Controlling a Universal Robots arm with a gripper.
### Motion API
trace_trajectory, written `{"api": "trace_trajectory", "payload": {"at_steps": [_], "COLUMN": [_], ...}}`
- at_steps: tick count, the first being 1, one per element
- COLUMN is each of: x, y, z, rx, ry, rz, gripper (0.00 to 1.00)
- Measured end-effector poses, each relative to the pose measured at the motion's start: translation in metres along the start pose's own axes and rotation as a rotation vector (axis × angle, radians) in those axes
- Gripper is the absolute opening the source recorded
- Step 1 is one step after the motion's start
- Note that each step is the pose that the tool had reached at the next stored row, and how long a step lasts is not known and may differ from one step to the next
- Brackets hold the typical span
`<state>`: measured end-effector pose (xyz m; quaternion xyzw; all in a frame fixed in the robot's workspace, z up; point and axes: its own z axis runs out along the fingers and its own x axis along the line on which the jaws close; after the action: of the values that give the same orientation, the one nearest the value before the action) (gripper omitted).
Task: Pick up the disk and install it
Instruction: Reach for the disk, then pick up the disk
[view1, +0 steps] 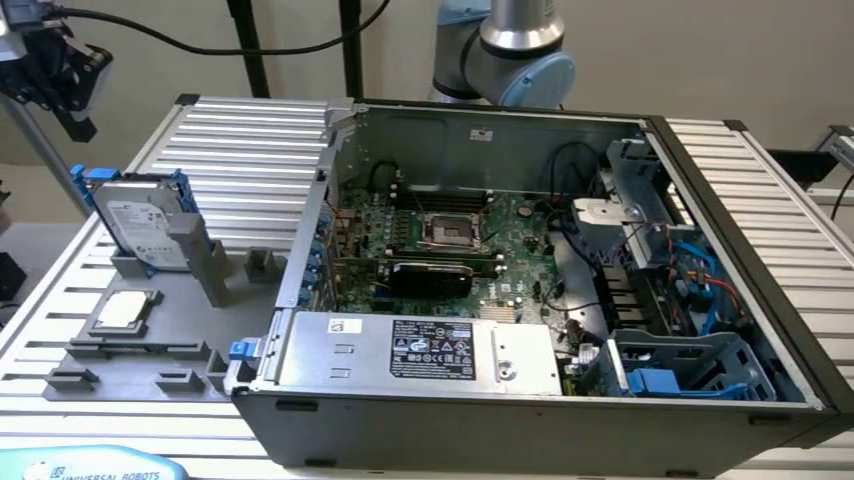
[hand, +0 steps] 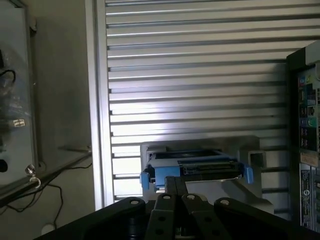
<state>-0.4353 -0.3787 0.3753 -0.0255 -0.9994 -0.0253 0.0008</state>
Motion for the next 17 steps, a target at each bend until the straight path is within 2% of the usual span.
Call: {"api": "trace_trajectory", "payload": {"at_steps": [1, 4, 17], "x": [0.0005, 0.001, 0.001], "y": [0.0, 0.0001, 0.0001], "z": [0.0, 0.0002, 0.0002], "rx": [0.0002, 0.0003, 0.0003], "ry": [0.0023, 0.0044, 0.0045], "rz": [-0.006, -0.02, -0.021], "gripper": [0.11, 0.11, 0.11]}}
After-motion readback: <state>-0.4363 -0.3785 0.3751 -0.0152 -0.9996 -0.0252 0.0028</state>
